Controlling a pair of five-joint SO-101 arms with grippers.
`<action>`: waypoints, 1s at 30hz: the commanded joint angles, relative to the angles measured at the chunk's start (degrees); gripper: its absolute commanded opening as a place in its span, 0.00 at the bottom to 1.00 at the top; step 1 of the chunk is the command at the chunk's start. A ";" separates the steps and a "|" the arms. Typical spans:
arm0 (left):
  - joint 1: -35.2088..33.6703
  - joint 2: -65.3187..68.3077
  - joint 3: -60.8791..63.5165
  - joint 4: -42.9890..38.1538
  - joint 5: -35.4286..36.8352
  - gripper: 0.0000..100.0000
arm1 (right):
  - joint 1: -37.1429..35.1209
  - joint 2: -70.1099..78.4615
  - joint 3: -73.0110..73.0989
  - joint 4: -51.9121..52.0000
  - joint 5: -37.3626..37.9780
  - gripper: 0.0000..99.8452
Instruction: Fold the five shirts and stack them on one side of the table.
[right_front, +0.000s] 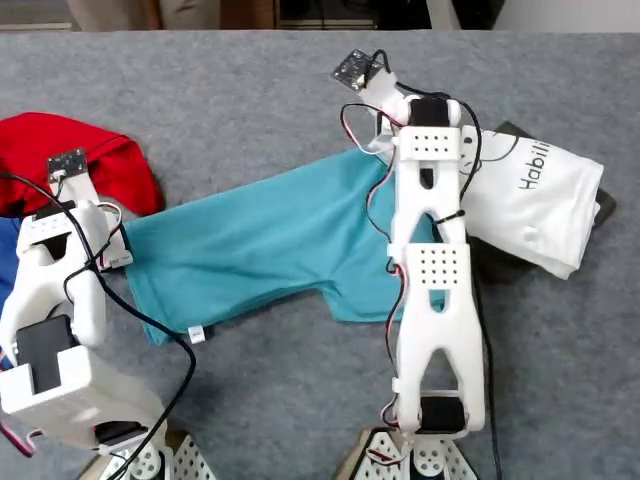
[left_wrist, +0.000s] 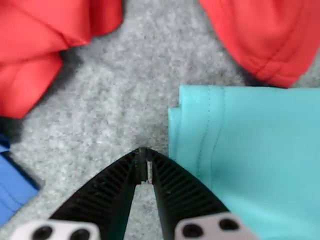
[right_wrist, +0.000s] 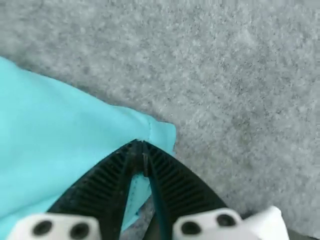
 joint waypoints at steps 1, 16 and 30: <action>-1.67 0.04 -2.46 0.09 -0.18 0.02 | 0.66 -3.47 -5.49 2.46 -0.88 0.00; 4.92 -25.98 5.27 14.07 -4.75 0.02 | -0.48 -19.65 -2.33 17.23 -2.55 0.00; 7.12 -41.45 30.59 9.05 -6.33 0.02 | -3.30 -50.33 50.33 15.65 -5.54 0.00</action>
